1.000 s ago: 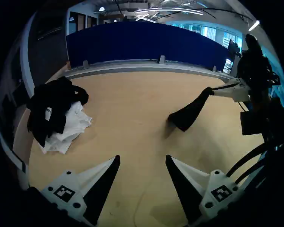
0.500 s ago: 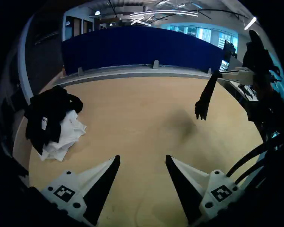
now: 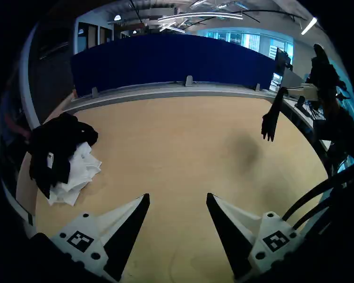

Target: Fold towel

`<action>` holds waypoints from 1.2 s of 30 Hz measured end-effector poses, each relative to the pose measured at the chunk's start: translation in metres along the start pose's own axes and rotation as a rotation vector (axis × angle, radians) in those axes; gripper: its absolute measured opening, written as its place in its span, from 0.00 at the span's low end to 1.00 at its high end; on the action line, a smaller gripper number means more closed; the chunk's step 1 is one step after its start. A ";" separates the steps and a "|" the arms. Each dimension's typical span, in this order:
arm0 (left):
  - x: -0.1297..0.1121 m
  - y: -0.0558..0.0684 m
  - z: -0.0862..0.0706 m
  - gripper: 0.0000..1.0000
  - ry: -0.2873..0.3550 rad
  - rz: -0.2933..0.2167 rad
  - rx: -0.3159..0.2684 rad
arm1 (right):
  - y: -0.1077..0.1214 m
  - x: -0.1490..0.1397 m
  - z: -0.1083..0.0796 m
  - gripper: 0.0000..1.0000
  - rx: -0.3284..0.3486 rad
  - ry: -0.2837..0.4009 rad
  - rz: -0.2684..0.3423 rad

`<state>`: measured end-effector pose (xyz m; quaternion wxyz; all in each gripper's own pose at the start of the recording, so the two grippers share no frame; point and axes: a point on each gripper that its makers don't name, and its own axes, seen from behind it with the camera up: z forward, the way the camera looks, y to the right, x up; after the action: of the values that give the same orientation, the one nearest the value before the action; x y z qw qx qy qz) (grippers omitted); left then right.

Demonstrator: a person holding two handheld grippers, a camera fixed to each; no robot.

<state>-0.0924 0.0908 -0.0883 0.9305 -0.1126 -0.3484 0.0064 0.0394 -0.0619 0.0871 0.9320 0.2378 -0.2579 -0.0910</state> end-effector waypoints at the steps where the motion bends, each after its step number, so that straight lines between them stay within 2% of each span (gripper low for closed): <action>1: 0.000 0.001 0.001 0.89 -0.001 0.001 0.001 | 0.009 -0.003 -0.002 0.03 -0.009 -0.004 0.002; 9: 0.003 0.008 0.009 0.89 -0.015 0.006 0.002 | 0.075 -0.024 -0.015 0.03 -0.073 -0.036 0.019; 18: 0.012 0.019 0.021 0.89 -0.023 0.018 0.003 | 0.132 -0.041 -0.015 0.03 -0.118 -0.062 0.034; 27: 0.015 0.025 0.029 0.89 -0.033 0.019 0.010 | 0.171 -0.054 -0.004 0.03 -0.151 -0.073 0.066; 36: 0.017 0.025 0.035 0.89 -0.040 0.017 0.028 | 0.194 -0.061 0.010 0.03 -0.162 -0.087 0.082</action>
<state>-0.1006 0.1241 -0.0575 0.9248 -0.1027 -0.3658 0.0215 -0.0092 0.1210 0.1633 0.9390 0.1469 -0.2994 -0.0837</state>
